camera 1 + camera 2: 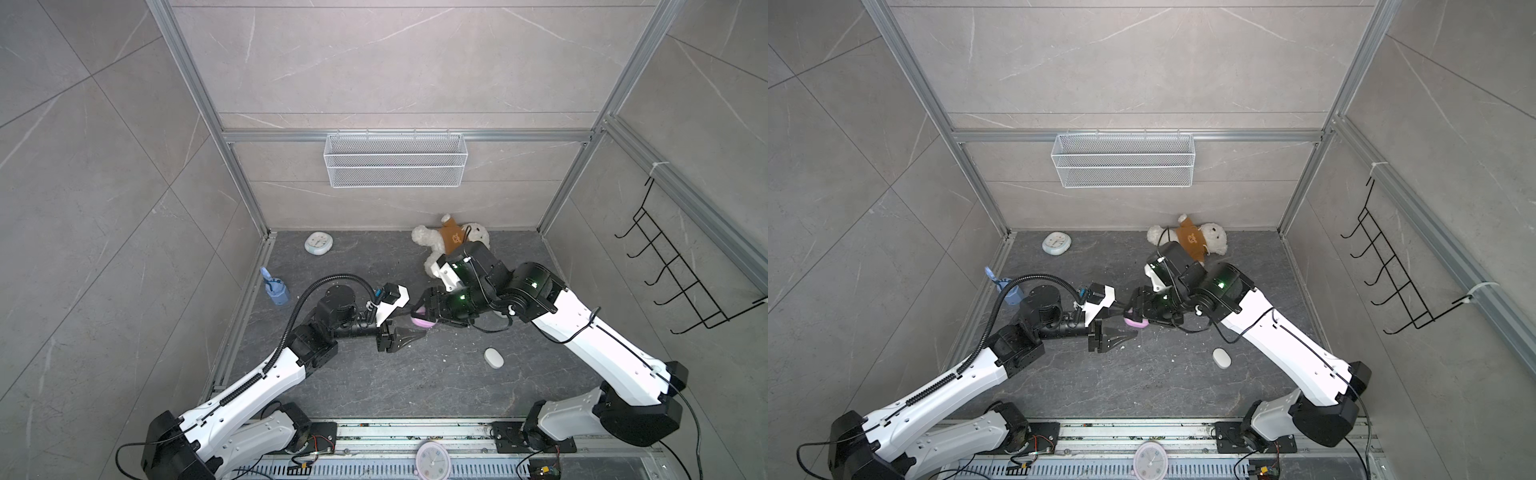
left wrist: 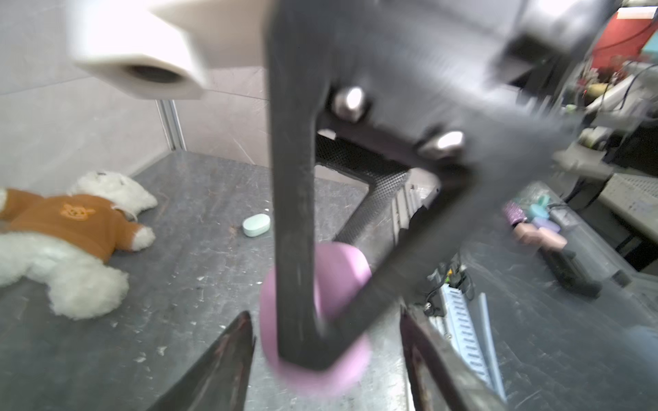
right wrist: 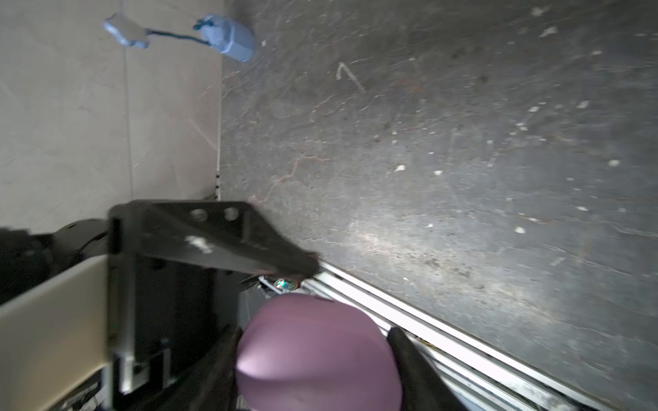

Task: Insert the wireless bluetooth earbuds into the charging case

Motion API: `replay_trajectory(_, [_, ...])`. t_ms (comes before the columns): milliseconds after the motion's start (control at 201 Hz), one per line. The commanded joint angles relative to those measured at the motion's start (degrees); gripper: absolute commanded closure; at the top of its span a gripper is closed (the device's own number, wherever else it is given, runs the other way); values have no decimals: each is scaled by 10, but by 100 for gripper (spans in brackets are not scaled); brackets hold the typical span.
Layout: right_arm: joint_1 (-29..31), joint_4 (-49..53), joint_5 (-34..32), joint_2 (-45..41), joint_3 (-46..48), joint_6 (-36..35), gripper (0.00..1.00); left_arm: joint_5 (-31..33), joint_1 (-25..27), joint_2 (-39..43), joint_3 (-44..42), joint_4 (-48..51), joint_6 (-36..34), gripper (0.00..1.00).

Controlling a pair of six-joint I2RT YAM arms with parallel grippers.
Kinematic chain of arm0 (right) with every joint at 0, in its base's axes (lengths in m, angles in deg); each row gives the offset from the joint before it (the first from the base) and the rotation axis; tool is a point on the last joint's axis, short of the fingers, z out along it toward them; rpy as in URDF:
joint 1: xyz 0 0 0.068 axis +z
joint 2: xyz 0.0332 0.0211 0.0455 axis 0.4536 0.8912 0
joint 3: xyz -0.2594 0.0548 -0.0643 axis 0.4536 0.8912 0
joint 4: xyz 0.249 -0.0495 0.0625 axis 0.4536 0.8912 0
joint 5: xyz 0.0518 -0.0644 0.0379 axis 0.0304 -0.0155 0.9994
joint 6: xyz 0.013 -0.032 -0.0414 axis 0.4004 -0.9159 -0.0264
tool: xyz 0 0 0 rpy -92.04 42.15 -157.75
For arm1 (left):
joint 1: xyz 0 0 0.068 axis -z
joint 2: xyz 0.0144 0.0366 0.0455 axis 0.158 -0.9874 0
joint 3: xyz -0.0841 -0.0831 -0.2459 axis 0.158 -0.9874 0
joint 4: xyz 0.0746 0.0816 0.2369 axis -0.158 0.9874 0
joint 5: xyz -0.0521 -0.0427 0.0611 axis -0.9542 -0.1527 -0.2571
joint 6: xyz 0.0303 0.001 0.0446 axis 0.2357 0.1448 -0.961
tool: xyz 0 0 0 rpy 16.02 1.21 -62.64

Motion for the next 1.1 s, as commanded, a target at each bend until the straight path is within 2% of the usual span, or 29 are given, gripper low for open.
replay_trajectory(0, [-38, -24, -31, -50, 70, 9, 53, 43, 1, 24, -22, 0, 22, 19])
replay_trajectory(70, [-59, -45, -32, -72, 124, 6, 52, 68, 1, 38, -40, 8, 33, 1])
replay_trajectory(85, [-62, -50, -34, -76, 136, 4, 52, 74, 1, 40, -44, 13, 35, 0])
replay_trajectory(274, [-80, -108, -75, -85, 266, -13, 53, 158, 1, 74, -71, 68, 65, 0])
replay_trajectory(503, [-80, -227, -122, -38, 394, -24, 55, 266, 0, 122, -93, 135, 91, 0])
replay_trajectory(722, [-80, -299, -152, 37, 438, -48, 55, 289, 0, 142, -91, 167, 95, 0])
replay_trajectory(981, [-78, -335, -183, 71, 483, -53, 55, 307, -1, 137, -94, 163, 101, 0])
replay_trajectory(1095, [-78, -349, -184, 78, 500, -50, 50, 313, -1, 137, -95, 163, 102, 0])
